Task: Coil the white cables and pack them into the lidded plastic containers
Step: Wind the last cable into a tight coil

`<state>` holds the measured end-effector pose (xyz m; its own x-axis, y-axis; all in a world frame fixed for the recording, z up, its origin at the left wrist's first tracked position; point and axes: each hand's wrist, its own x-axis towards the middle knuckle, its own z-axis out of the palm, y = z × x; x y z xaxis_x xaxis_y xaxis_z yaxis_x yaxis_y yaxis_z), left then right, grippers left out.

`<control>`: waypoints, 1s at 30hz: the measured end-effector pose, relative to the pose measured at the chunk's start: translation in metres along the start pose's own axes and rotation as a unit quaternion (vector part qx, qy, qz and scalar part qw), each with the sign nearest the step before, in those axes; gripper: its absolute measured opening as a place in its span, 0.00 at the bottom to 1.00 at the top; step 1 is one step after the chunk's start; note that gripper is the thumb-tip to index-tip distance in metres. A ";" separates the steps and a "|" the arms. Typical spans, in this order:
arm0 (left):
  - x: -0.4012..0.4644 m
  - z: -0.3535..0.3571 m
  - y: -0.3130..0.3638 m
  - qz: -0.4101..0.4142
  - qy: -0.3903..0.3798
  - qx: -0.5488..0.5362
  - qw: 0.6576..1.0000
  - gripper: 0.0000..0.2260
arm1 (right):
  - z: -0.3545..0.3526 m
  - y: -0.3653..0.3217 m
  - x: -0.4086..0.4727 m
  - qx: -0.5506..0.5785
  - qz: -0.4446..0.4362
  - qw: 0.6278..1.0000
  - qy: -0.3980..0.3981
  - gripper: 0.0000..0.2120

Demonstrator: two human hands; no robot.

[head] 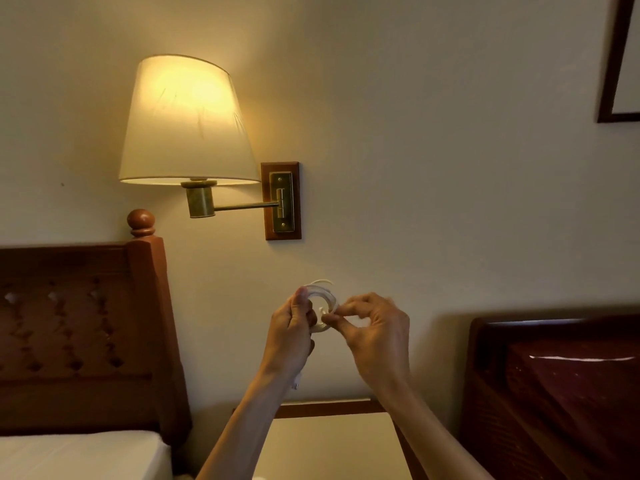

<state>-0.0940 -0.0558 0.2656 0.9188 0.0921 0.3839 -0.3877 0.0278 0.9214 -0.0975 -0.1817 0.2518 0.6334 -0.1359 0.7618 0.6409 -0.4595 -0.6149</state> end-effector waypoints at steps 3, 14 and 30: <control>-0.003 0.000 0.009 -0.029 -0.033 -0.036 0.998 0.21 | 0.003 0.006 0.002 0.005 -0.031 1.000 -0.001 0.08; -0.008 -0.013 0.021 -0.084 -0.067 -0.144 0.984 0.19 | -0.005 0.005 0.006 0.292 -0.007 0.943 -0.159 0.16; -0.009 -0.007 0.010 -0.083 0.007 -0.190 0.978 0.17 | -0.009 0.027 -0.016 0.126 0.082 0.958 -0.245 0.16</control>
<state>-0.1067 -0.0492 0.2713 0.9712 0.0678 0.2285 -0.2359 0.4120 0.8801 -0.0945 -0.1995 0.2249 0.8224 0.2686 0.5014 0.5606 -0.2327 -0.7948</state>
